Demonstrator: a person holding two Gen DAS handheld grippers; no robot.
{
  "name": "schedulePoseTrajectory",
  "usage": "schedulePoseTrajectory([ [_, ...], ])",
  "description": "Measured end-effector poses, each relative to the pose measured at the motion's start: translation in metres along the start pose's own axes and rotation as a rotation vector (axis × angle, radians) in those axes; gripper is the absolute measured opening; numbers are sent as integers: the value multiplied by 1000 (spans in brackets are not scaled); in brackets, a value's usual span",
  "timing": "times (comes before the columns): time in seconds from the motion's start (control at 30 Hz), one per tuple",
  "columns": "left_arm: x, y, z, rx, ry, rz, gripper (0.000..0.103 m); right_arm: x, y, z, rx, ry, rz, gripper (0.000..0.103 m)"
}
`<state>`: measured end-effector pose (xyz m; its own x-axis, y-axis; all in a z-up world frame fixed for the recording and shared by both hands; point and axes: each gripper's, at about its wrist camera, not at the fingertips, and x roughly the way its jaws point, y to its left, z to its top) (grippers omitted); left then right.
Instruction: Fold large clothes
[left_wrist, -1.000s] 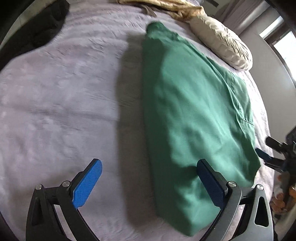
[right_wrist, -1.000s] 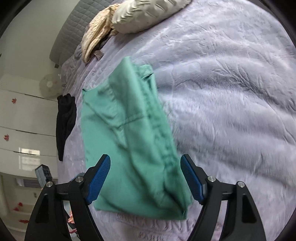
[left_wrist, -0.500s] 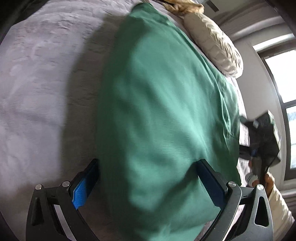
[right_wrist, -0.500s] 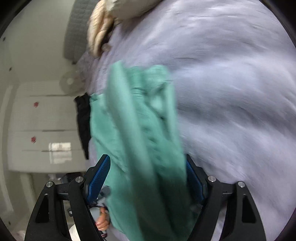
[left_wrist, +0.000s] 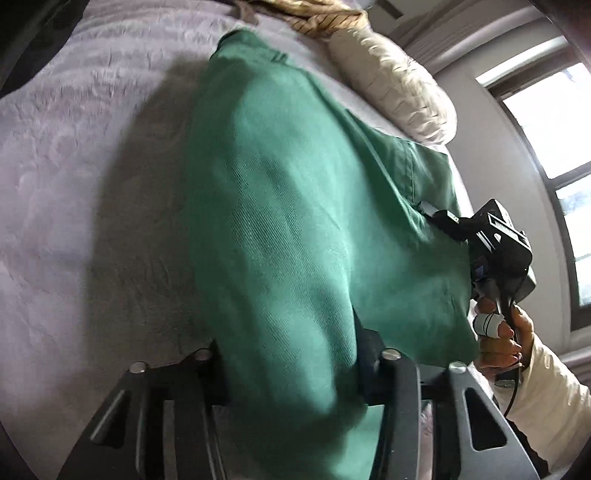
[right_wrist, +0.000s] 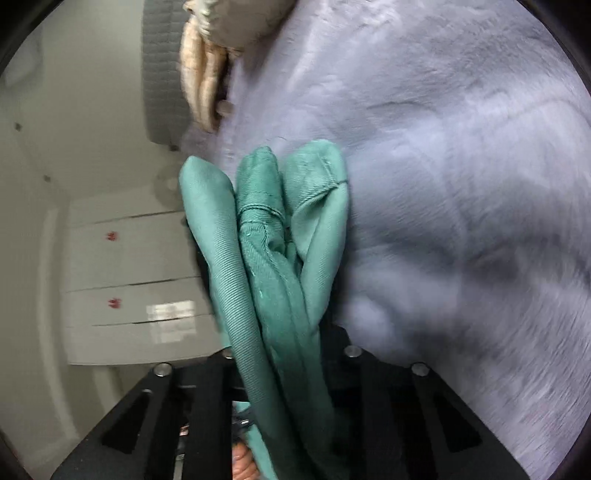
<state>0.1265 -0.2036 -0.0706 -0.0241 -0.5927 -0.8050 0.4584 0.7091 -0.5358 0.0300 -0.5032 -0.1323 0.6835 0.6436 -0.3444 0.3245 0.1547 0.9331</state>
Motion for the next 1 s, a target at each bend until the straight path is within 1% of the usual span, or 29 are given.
schedulePoseTrajectory([
  [0.07,-12,-3,1,14,-11,-21,44,0,17,-7,-35,4,32,21],
  [0.2,-47,-7,-4,53,-40,-53,44,0,52,-27,-85,-8,78,21],
  [0.3,-86,-2,-15,89,-56,-79,44,-1,73,-53,-100,-24,110,21],
  [0.37,-105,3,-23,104,-50,-88,44,-1,80,-73,-103,-27,117,21],
  [0.5,-142,23,-55,143,10,-67,44,18,88,-122,-84,-13,110,21],
  [0.53,-148,29,-63,149,23,-58,44,26,86,-139,-72,-5,107,21],
  [0.63,-166,56,-95,143,73,-28,44,44,73,-179,-25,9,107,21],
  [0.67,-168,69,-108,127,96,-17,44,55,63,-197,3,17,101,21],
  [0.7,-168,81,-121,108,121,-12,44,63,56,-206,19,23,93,21],
  [0.77,-157,103,-140,75,170,11,45,79,32,-227,64,44,47,21],
  [0.8,-146,119,-151,45,210,38,48,87,21,-234,75,59,9,21],
  [0.83,-140,129,-161,20,233,58,50,97,13,-238,86,76,-38,21],
  [0.87,-135,141,-168,-11,235,66,57,103,8,-239,87,83,-86,21],
  [0.9,-137,147,-173,-23,222,63,64,103,8,-238,79,81,-104,21],
  [0.93,-140,149,-173,-27,213,64,66,101,13,-234,60,83,-141,25],
  [1.0,-152,149,-174,-8,204,72,68,92,33,-229,-29,85,-277,33],
])
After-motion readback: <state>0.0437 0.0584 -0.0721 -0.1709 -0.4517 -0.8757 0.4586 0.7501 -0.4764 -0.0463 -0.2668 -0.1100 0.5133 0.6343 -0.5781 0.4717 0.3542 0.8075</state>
